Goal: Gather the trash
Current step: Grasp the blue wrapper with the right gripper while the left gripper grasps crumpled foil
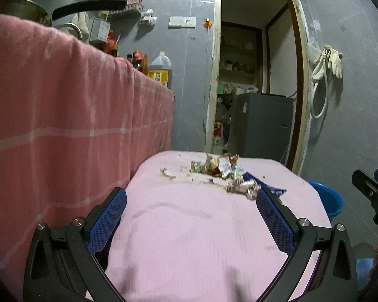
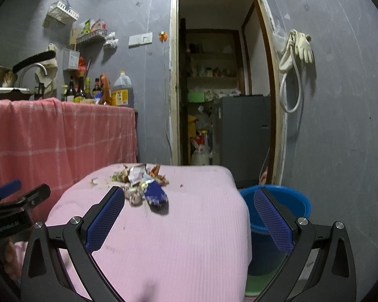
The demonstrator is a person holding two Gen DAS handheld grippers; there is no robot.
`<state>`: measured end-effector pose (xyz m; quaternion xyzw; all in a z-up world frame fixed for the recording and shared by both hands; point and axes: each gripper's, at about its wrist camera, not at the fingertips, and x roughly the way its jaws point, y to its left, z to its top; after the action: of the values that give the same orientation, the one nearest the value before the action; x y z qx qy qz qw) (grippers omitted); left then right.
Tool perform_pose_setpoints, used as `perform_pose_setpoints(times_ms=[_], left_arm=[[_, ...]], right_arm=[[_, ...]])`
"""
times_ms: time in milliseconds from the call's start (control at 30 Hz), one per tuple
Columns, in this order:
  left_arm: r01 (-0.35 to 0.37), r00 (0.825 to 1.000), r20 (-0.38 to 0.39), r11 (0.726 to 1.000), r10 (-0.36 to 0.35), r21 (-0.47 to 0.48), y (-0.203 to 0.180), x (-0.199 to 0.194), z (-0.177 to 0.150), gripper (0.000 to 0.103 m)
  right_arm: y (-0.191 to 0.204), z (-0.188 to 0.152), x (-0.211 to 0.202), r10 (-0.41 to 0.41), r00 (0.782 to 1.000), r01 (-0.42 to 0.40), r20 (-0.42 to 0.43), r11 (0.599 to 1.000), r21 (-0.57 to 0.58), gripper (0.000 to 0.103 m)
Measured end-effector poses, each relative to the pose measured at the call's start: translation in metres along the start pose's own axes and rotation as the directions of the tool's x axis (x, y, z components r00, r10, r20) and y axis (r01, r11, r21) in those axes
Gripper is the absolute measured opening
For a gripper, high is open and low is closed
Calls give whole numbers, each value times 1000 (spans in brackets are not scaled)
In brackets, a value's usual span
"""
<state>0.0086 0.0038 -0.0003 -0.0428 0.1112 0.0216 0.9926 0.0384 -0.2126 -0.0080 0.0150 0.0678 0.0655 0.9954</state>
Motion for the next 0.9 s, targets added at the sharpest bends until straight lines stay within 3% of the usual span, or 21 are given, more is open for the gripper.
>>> perform_pose_setpoints(times_ms=[200,400,700,900], left_arm=[[10,1000,20,999,-10,-31,-2,12,13,101],[46,999,-21,997,-48,-61,-5,38,24,101],[92,981,-161,992,-105,-86,-5,97,41,101],[130,947,-281,986,-155,-106,-7,133,38,101]], right_arm=[[-2,16,13,10,999,-10,47,1000,-8,103],[-11,28,39,63,997,-64,53,998,8,103],[-24,29,112,119,989,-116,-91,993,31,103],[-28,13,146,150,965,-146,-214,989,33,103]])
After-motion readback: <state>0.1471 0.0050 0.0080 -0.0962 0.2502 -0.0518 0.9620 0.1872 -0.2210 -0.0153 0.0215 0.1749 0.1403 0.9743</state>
